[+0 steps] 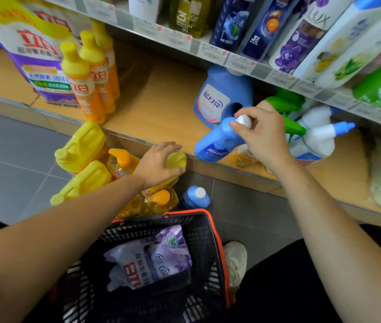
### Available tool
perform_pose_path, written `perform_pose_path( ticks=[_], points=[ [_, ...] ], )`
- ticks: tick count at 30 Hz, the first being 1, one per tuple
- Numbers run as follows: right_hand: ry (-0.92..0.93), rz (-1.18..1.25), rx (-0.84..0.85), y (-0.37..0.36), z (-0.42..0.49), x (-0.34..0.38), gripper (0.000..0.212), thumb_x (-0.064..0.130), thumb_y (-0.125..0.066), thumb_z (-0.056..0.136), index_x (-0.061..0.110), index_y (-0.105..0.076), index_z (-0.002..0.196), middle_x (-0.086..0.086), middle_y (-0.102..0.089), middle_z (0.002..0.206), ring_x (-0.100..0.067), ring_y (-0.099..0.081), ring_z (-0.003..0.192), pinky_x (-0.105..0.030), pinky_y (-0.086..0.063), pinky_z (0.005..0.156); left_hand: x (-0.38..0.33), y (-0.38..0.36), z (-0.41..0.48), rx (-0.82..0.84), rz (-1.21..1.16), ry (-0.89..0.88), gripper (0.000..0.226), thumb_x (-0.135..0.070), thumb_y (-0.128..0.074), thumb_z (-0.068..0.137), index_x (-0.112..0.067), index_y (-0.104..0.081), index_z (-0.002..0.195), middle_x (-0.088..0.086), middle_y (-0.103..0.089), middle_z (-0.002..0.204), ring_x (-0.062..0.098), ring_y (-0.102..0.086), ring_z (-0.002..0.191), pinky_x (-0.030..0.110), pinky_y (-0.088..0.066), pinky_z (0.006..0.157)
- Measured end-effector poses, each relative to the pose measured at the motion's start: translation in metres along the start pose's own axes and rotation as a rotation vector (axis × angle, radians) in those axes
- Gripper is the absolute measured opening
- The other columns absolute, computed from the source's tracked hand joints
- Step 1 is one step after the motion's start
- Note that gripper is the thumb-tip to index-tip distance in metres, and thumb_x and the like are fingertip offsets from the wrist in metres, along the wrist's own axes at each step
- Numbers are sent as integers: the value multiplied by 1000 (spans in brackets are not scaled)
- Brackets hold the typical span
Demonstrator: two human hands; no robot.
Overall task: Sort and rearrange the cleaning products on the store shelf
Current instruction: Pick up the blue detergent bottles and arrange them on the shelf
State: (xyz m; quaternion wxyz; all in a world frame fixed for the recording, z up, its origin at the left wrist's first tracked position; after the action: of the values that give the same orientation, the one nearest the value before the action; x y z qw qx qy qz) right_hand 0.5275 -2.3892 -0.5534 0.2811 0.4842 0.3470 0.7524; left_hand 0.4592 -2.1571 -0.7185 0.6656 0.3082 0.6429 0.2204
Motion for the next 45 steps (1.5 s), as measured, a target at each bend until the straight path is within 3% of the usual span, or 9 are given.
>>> perform_pose_path(
  ticks=[4, 8, 11, 16, 21, 32, 38, 41, 45],
  points=[
    [45, 190, 30, 25, -13, 29, 12, 24, -76, 80, 19, -74, 91, -3, -49, 82, -15, -49, 72, -28, -42, 65, -59, 30, -1, 6, -98, -190, 100, -70, -77, 65, -21, -45, 147, -1, -55, 143, 17, -52, 130, 30, -40, 110],
    [37, 377, 18, 49, -23, 51, 7, 21, -74, 83, 25, -74, 89, -21, -55, 88, -36, -54, 73, -46, -47, 60, -96, 61, -17, 58, -159, -239, 80, -56, -85, 68, -21, -51, 132, -3, -69, 116, 16, -67, 101, 40, -58, 84],
    [29, 480, -31, 61, -34, 62, 6, 27, -72, 83, 31, -73, 87, -18, -61, 92, -21, -54, 64, -36, -44, 56, -111, 87, -33, 44, -123, -249, 68, -54, -82, 69, -17, -58, 121, -1, -71, 106, 19, -69, 93, 43, -57, 75],
    [28, 331, -13, 54, -64, 61, 25, 43, -62, 86, 24, -71, 99, -4, -66, 85, -24, -57, 71, -33, -47, 64, -117, 115, -62, 30, 69, -279, 68, -58, -76, 70, -23, -61, 126, -2, -73, 100, 22, -69, 88, 41, -53, 71],
    [-165, 575, 26, 23, -81, 49, 17, 34, -62, 88, 18, -68, 84, 6, -55, 53, -3, -48, 46, -14, -36, 46, -114, 121, -82, -32, 292, -230, 73, -64, -70, 69, -33, -56, 134, -1, -74, 108, 29, -69, 97, 43, -53, 73],
    [-531, 671, -67, -9, -77, 40, 44, 32, -68, 88, 24, -52, 47, 10, -35, 39, -16, -33, 43, -19, -24, 41, -112, 109, -93, -281, 599, -421, 65, -49, -80, 74, -23, -62, 131, 3, -76, 102, 30, -70, 87, 36, -50, 54],
    [-247, 457, -158, 3, -76, 56, 42, 34, -67, 93, 20, -48, 58, 9, -46, 45, -6, -39, 48, -26, -31, 53, -105, 110, -81, -44, 289, -161, 73, -65, -71, 65, -29, -62, 129, 0, -75, 104, 28, -70, 91, 39, -54, 69],
    [-110, 457, -165, 10, -80, 65, 32, 36, -70, 90, 10, -59, 73, -4, -52, 54, -11, -40, 53, -27, -32, 53, -104, 109, -78, 196, -174, -70, 65, -35, -94, 63, -14, -64, 117, 5, -74, 103, 24, -71, 94, 43, -59, 81],
    [43, 461, -92, 22, -85, 75, 13, 27, -72, 88, 21, -64, 95, 3, -48, 60, -7, -42, 56, -22, -38, 56, -106, 105, -80, 396, -492, -34, 50, 3, -85, 72, 2, -64, 117, 15, -75, 107, 19, -73, 95, 30, -59, 80]
  ],
)
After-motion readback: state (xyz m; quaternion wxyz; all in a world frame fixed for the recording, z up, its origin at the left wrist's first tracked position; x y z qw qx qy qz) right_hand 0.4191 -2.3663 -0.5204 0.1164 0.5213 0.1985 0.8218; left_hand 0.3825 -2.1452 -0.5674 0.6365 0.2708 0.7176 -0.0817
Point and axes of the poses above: each hand's wrist, its own z-axis towards the middle knuckle, its own y-axis out of the back of the hand, x = y × z, the point moved 2 cm from there along z, towards the middle knuckle
